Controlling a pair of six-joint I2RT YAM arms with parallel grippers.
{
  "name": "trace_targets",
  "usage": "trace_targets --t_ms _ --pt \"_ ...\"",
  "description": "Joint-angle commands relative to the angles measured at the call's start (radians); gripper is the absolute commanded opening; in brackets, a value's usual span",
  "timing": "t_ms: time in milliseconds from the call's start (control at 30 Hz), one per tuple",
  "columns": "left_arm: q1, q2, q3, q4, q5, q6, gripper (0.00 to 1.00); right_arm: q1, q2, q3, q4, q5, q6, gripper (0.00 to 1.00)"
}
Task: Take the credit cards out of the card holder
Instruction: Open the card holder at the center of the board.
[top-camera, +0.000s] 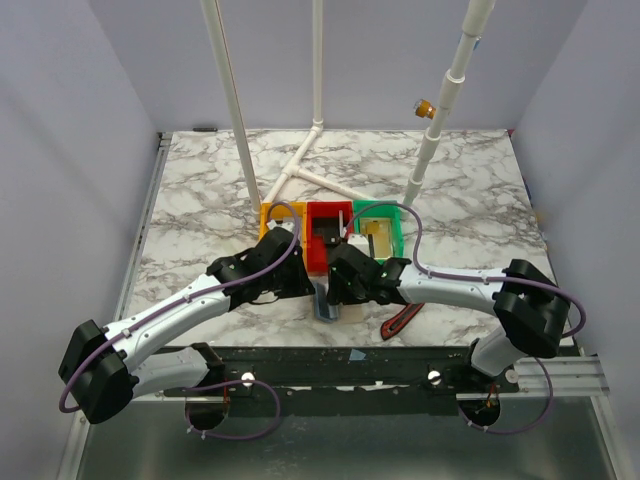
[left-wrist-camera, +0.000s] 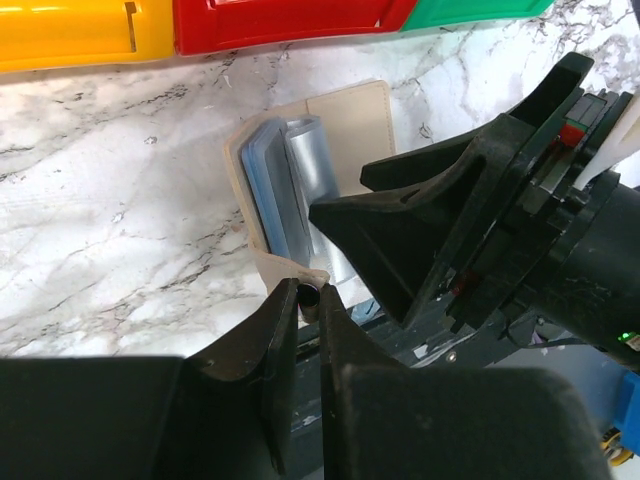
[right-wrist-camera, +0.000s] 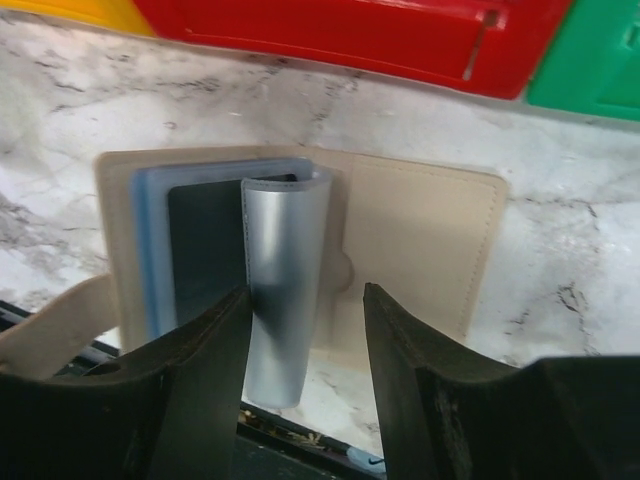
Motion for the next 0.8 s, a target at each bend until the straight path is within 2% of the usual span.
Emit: trace_targets --t_ms 0,267,333,433,500,600,767 --pt "0.001 -0.003 -0.011 -0.029 -0.008 0.01 0.0 0.01 -0.019 -0.027 -0.054 0.072 0.023 0.49" --pt "0.002 0.022 -0.045 -0.052 -0.049 0.031 0.0 0.01 -0.034 -0.051 -0.083 0.101 0.038 0.46" --pt "0.004 0.029 -0.053 -0.062 -0.081 0.036 0.11 0.01 -0.043 -0.057 -0.093 0.106 0.041 0.46" --pt "0.006 0.028 -0.057 -0.077 -0.107 0.042 0.36 0.01 -0.065 -0.063 -0.108 0.107 0.046 0.46" --pt "0.006 0.021 -0.054 -0.081 -0.112 0.05 0.4 0.01 -0.078 -0.064 -0.118 0.112 0.047 0.46" --pt "0.006 0.008 -0.041 -0.077 -0.104 0.058 0.39 0.01 -0.094 -0.065 -0.137 0.127 0.053 0.46" --pt "0.003 0.014 -0.034 -0.031 -0.058 0.056 0.2 0.01 -0.094 -0.085 -0.15 0.158 0.052 0.43"
